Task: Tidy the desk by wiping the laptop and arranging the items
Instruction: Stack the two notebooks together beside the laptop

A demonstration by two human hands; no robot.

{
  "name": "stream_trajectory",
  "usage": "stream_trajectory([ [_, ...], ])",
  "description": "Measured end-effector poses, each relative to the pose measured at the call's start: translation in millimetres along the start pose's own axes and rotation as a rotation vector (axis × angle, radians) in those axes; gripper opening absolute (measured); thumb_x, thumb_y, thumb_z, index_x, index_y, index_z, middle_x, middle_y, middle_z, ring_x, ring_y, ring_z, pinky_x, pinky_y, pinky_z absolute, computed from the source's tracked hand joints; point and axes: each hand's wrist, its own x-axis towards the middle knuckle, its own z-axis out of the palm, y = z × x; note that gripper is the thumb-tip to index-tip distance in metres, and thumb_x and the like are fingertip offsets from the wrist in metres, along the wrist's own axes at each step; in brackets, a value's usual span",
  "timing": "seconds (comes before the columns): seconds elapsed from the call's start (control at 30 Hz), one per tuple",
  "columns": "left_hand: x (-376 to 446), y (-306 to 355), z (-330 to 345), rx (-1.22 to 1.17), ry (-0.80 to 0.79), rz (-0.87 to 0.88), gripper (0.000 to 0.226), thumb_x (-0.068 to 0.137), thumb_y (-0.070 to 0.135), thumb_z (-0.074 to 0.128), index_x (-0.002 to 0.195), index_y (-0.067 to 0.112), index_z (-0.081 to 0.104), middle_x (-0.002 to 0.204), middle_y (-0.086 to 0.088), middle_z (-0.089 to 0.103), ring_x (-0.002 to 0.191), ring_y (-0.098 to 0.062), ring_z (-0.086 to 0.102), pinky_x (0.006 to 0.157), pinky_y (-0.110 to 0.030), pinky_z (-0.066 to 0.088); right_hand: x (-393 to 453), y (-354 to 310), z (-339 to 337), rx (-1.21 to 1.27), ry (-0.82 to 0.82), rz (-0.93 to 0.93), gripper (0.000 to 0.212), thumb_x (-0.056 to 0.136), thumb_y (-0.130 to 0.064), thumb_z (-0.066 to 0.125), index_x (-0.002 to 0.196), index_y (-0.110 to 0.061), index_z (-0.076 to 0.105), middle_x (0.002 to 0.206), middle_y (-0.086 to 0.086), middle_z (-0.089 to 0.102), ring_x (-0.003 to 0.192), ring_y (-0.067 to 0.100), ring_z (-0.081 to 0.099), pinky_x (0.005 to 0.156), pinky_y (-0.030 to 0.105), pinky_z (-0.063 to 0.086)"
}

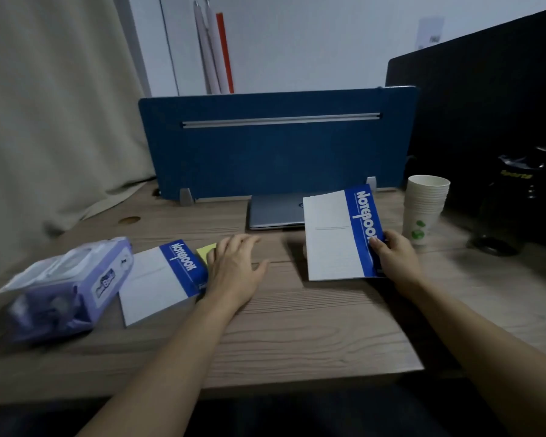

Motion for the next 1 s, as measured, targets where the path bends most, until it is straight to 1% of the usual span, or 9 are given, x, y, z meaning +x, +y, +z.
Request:
stream_trajectory([
  [0.03, -2.9, -10.0, -7.0, 0.017, 0.007, -0.038, 0.054, 0.086, 0.055, 0.055, 0.134, 0.033, 0.047, 0.138, 0.006, 0.048, 0.126, -0.021, 0.036, 0.102, -0.044, 0.030, -1.5, -1.0, 3.7, -0.013, -0.006, -0.009, 0.013, 0.099, -0.025, 0.054, 0.109, -0.018, 0.059, 0.101, -0.004, 0.069, 0.080, 0.006, 0.069, 0.058, 0.020, 0.051],
  [0.1, -8.3, -28.7, -18.9, 0.056, -0.024, -0.137, 0.062, 0.084, 0.061, 0.054, 0.138, 0.032, 0.043, 0.142, 0.002, 0.045, 0.128, -0.026, 0.038, 0.102, -0.045, 0.032, -6.0, -3.5, 12.4, -0.015, -0.034, -0.013, 0.016, 0.099, -0.024, 0.054, 0.113, -0.016, 0.059, 0.102, -0.002, 0.069, 0.086, 0.011, 0.069, 0.065, 0.028, 0.052],
  [0.2, -14.2, -45.4, -25.9, 0.066, -0.193, -0.254, 0.084, 0.078, 0.075, 0.047, 0.146, 0.031, 0.028, 0.153, -0.001, 0.031, 0.132, -0.033, 0.038, 0.104, -0.046, 0.035, -12.3, -7.4, 20.1, -0.016, -0.052, -0.017, 0.017, 0.099, -0.023, 0.054, 0.114, -0.016, 0.059, 0.103, -0.001, 0.069, 0.088, 0.014, 0.069, 0.069, 0.032, 0.052],
  [0.3, -10.6, -45.5, -22.3, 0.030, -0.302, -0.282, 0.094, 0.076, 0.080, 0.045, 0.150, 0.030, 0.015, 0.159, -0.002, 0.018, 0.136, -0.037, 0.034, 0.106, -0.049, 0.037, -14.3, -7.8, 19.3, -0.020, -0.042, -0.024, 0.018, 0.100, -0.022, 0.053, 0.115, -0.015, 0.059, 0.103, -0.001, 0.069, 0.088, 0.013, 0.068, 0.066, 0.030, 0.052],
  [0.4, 0.2, -39.4, -14.9, 0.032, -0.349, -0.297, 0.096, 0.078, 0.079, 0.046, 0.152, 0.029, 0.011, 0.162, -0.005, 0.010, 0.141, -0.039, 0.025, 0.111, -0.053, 0.031, -12.4, -5.7, 15.4, -0.008, -0.035, -0.020, 0.019, 0.100, -0.023, 0.054, 0.116, -0.015, 0.058, 0.105, -0.001, 0.069, 0.090, 0.015, 0.069, 0.069, 0.032, 0.054],
  [0.57, 13.1, -29.3, 3.4, 0.046, -0.410, -0.206, 0.079, 0.085, 0.075, 0.037, 0.150, 0.034, 0.020, 0.162, -0.003, 0.010, 0.139, -0.037, 0.030, 0.107, -0.050, 0.034, -0.2, -0.8, 10.2, 0.014, -0.025, -0.012, 0.015, 0.099, -0.025, 0.054, 0.112, -0.019, 0.059, 0.104, -0.004, 0.070, 0.088, 0.011, 0.070, 0.066, 0.028, 0.054],
  [0.7, 19.1, -11.8, 17.9, -0.004, -0.450, -0.113, 0.073, 0.090, 0.069, 0.035, 0.151, 0.031, 0.024, 0.163, -0.001, 0.010, 0.143, -0.031, 0.026, 0.111, -0.048, 0.030, 6.9, 0.8, 7.0, 0.066, -0.021, 0.005, 0.012, 0.099, -0.026, 0.055, 0.109, -0.019, 0.058, 0.101, -0.005, 0.071, 0.079, 0.006, 0.072, 0.057, 0.020, 0.054],
  [0.9, 24.9, 28.4, 35.1, -0.073, -0.433, -0.030, 0.069, 0.094, 0.060, 0.039, 0.151, 0.024, 0.027, 0.163, -0.002, 0.012, 0.145, -0.027, 0.022, 0.114, -0.046, 0.027, 5.7, 1.5, -5.5, 0.125, -0.014, 0.022, 0.015, 0.099, -0.023, 0.055, 0.110, -0.013, 0.059, 0.102, 0.001, 0.072, 0.083, 0.015, 0.074, 0.063, 0.028, 0.057],
  [1.0, 25.7, 41.0, 39.3, -0.132, -0.414, 0.010, 0.066, 0.095, 0.054, 0.044, 0.151, 0.025, 0.027, 0.162, 0.000, 0.016, 0.145, -0.023, 0.024, 0.115, -0.046, 0.027, 0.0, 0.5, -12.5, 0.122, -0.016, 0.034, 0.018, 0.099, -0.022, 0.054, 0.113, -0.011, 0.058, 0.103, 0.001, 0.072, 0.085, 0.016, 0.073, 0.065, 0.030, 0.057],
])
